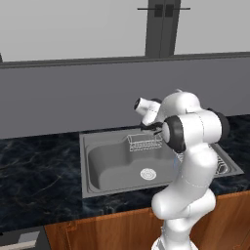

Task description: Soak the sponge with water for a few seconds and then drop it inside the sink.

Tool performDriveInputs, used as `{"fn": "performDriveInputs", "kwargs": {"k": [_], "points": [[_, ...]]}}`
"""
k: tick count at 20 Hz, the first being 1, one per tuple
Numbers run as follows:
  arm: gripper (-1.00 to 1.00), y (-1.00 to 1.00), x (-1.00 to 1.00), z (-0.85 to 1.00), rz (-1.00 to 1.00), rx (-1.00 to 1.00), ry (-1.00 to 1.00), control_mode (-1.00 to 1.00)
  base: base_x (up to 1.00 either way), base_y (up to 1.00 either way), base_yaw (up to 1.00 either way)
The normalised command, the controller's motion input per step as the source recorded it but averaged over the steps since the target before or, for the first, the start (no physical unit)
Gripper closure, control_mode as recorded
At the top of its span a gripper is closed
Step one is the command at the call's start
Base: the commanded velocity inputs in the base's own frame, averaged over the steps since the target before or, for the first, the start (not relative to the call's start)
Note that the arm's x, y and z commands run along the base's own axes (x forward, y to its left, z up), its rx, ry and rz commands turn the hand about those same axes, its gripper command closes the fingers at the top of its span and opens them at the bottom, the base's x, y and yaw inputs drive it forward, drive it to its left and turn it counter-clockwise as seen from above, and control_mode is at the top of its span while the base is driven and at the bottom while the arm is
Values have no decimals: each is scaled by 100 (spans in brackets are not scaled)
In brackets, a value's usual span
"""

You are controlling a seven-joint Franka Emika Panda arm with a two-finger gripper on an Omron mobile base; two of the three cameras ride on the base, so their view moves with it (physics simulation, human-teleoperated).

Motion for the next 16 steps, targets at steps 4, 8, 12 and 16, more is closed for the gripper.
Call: {"fn": "performDriveInputs", "kwargs": {"k": [4, 8, 12, 16], "points": [[100, 35, 0, 14, 9, 7, 7, -100, 0, 0, 0], [100, 36, 0, 21, 9, 11, 0, -100, 0, 0, 0], [100, 36, 0, 17, 10, 16, 0, -100, 0, 0, 0], [100, 42, 0, 6, 12, 20, 0, -100, 0, 0, 0]]}}
